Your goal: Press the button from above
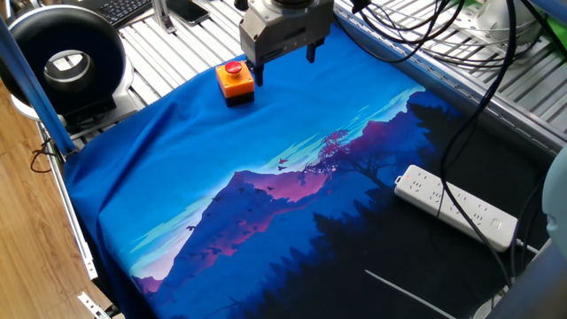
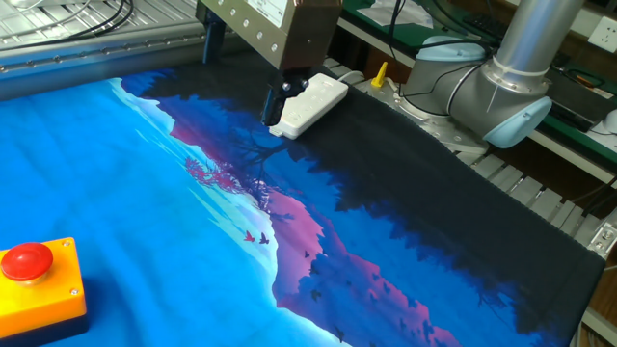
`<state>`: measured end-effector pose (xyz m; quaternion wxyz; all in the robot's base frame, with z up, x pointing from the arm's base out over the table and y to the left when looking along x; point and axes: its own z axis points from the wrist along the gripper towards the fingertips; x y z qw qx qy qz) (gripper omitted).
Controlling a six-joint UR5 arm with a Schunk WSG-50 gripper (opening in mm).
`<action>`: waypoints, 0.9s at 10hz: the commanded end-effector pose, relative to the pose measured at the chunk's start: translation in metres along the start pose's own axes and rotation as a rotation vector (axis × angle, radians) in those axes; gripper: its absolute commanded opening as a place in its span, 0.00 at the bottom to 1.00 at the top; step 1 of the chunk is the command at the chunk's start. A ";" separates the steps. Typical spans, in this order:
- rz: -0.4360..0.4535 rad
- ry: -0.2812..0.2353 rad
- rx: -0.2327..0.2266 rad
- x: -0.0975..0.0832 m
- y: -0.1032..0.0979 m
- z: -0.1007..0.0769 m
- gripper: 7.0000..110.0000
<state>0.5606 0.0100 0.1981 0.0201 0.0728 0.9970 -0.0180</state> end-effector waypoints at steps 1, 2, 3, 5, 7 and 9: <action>-0.003 0.004 -0.015 0.001 0.003 -0.001 0.15; -0.012 0.000 -0.012 0.000 0.002 -0.002 0.15; -0.017 0.001 -0.015 0.000 0.002 -0.002 0.15; -0.059 -0.008 -0.024 -0.002 0.002 -0.002 0.57; -0.098 -0.040 -0.021 -0.011 0.000 -0.002 0.79; -0.108 -0.026 -0.025 -0.007 0.001 -0.003 0.79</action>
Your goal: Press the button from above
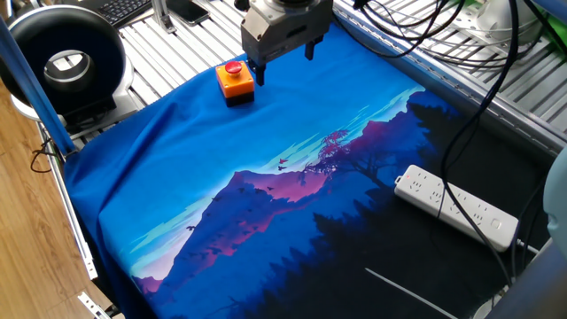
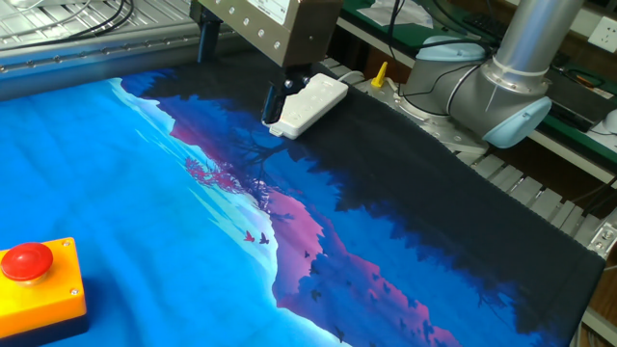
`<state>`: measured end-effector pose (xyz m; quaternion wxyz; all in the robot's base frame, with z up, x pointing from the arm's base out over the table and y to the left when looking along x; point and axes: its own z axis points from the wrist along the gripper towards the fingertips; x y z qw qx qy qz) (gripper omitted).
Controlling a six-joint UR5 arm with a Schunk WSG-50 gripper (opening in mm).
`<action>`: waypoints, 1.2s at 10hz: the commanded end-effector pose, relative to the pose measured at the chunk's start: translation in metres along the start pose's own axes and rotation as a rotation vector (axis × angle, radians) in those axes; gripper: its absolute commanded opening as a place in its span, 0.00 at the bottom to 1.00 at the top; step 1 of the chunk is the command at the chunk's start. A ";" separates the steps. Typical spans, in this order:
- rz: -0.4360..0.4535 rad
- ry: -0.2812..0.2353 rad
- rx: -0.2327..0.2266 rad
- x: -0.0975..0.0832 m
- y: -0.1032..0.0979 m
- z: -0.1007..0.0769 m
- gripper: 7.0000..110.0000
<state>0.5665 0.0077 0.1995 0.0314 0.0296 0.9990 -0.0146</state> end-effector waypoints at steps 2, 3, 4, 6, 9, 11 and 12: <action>-0.020 0.005 -0.021 0.001 0.003 -0.002 0.79; -0.020 0.005 -0.020 0.001 0.003 -0.002 0.79; -0.016 0.005 -0.021 0.001 0.004 -0.002 0.79; 0.000 0.010 -0.024 0.002 0.006 -0.002 0.79; 0.040 0.043 -0.032 0.010 0.010 -0.002 0.36; 0.044 0.053 -0.020 0.012 0.008 -0.002 0.15; 0.051 0.058 -0.007 0.013 0.005 -0.002 0.15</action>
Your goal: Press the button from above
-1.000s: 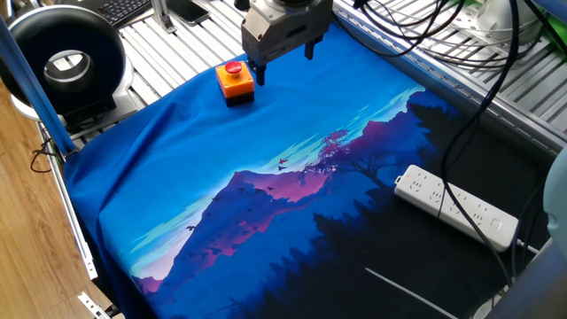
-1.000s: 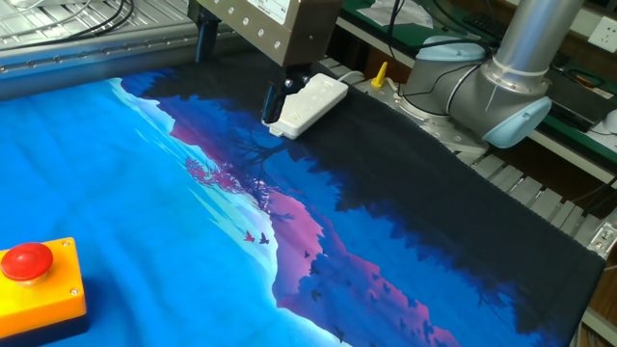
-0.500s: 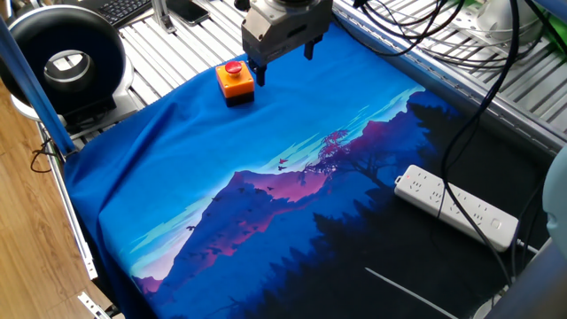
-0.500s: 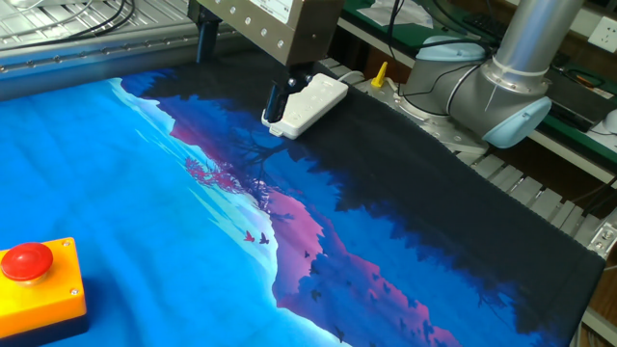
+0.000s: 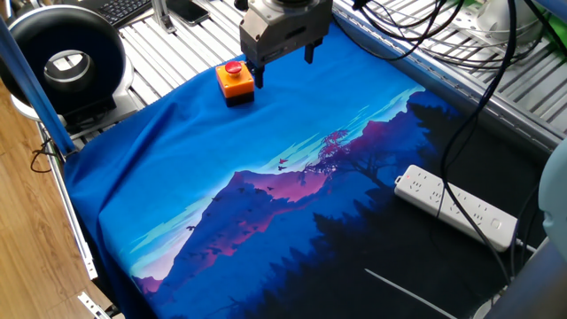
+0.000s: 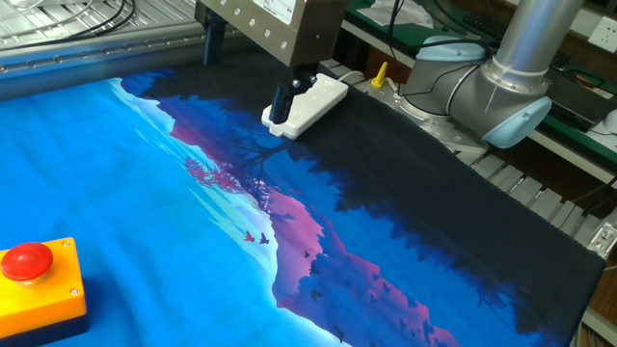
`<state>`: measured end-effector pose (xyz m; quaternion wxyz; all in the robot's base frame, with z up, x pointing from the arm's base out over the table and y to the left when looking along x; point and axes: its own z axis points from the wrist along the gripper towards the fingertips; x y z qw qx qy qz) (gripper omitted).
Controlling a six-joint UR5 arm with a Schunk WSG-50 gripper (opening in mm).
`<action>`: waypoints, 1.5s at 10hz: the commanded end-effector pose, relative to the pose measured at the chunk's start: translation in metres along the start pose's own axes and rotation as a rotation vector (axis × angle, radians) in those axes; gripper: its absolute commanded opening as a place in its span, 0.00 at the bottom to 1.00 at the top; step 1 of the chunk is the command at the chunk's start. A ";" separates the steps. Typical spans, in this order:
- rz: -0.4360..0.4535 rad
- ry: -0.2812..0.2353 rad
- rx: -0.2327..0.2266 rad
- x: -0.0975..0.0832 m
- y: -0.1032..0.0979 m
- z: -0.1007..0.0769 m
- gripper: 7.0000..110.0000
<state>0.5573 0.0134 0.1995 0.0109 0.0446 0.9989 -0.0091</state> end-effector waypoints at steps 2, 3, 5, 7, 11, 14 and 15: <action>0.029 0.014 0.028 0.003 -0.006 0.000 0.00; 0.031 0.014 0.028 0.002 -0.006 0.001 0.00; 0.057 0.026 -0.011 0.005 0.005 0.000 0.00; 0.006 0.061 0.052 0.014 -0.010 -0.002 0.00; -0.018 0.062 0.083 0.013 -0.017 0.000 0.00; 0.012 0.062 0.087 0.014 -0.018 -0.001 0.00; 0.022 0.068 0.092 0.016 -0.019 -0.002 0.00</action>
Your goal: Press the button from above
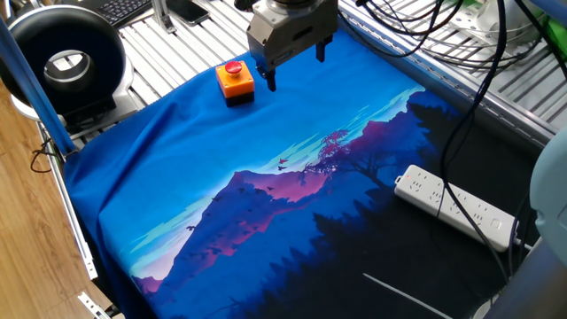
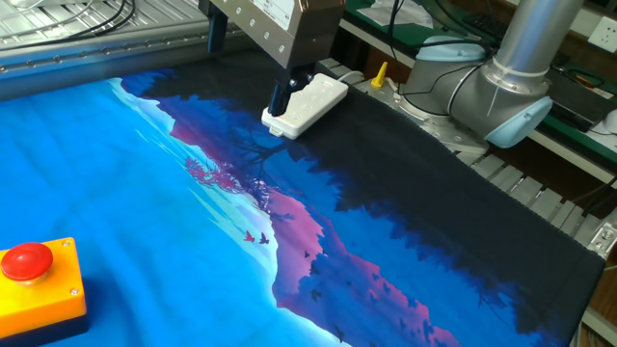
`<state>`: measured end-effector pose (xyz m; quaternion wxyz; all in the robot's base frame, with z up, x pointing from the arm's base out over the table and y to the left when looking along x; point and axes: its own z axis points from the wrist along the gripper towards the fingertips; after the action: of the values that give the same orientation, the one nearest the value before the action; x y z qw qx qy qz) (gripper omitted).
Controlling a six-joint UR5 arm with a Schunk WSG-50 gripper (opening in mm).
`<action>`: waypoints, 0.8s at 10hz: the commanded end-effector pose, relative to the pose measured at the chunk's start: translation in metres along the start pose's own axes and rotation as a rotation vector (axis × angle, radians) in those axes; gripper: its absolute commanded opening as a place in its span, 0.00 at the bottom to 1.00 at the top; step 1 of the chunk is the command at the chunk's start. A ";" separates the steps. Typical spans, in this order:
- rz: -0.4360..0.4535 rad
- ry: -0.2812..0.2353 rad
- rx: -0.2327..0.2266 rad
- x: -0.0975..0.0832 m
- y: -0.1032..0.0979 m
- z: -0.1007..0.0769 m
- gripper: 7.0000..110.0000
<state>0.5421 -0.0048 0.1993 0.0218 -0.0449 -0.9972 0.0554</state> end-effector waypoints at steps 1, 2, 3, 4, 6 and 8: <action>0.018 0.017 0.001 0.005 -0.001 -0.002 0.00; 0.017 0.021 0.004 0.006 -0.002 -0.003 0.00; 0.015 0.021 0.003 0.006 -0.002 -0.003 0.00; 0.009 0.021 0.006 0.006 -0.003 -0.003 0.00; 0.003 0.023 0.007 0.006 -0.004 -0.003 0.00; 0.005 0.024 0.007 0.007 -0.004 -0.003 0.00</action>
<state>0.5357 -0.0097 0.2018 0.0329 -0.0476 -0.9963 0.0640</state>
